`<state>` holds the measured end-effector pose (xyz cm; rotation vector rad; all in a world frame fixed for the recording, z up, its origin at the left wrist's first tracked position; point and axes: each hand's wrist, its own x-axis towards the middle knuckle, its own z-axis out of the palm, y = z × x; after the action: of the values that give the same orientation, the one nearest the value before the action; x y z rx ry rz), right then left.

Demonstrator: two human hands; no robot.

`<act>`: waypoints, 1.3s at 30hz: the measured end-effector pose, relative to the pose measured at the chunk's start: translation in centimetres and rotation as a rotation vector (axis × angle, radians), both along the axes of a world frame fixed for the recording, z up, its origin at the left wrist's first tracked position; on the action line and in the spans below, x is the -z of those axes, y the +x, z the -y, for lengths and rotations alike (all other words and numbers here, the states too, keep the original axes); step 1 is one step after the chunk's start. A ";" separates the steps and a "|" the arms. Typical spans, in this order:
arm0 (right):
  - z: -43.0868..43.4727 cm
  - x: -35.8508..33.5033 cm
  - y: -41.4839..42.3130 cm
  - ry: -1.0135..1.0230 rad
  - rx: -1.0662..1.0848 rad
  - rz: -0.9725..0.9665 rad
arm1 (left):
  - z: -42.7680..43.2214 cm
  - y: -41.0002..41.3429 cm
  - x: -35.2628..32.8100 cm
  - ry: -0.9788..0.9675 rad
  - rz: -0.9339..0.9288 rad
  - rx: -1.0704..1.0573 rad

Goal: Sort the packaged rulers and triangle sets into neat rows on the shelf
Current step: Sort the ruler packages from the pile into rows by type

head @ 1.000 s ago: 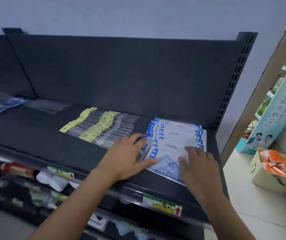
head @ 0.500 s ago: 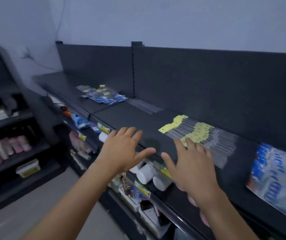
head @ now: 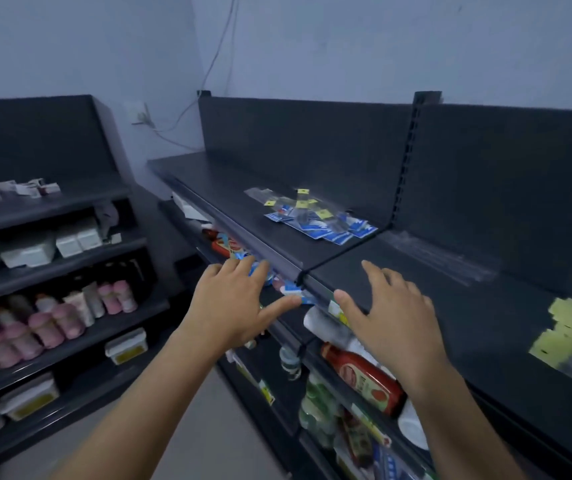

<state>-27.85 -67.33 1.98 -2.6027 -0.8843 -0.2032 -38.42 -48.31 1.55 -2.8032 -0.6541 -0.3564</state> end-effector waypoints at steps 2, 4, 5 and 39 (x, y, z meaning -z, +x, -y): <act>-2.9 0.1 1.5 0.005 -0.009 -0.012 | -3.0 1.5 0.2 0.003 -0.018 -0.007; -5.6 0.4 3.4 0.010 -0.016 -0.033 | -5.8 3.2 0.6 0.002 -0.032 -0.005; -7.0 0.6 4.5 0.014 -0.018 -0.044 | -7.2 4.3 0.9 0.001 -0.039 -0.002; -42.5 2.4 30.8 -0.161 0.315 -0.250 | -42.6 47.7 0.3 -0.428 -0.836 1.002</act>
<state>2.98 -24.88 -0.45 -2.8258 -0.4177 0.1144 9.32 -5.68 1.25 -3.0077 0.9615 0.8683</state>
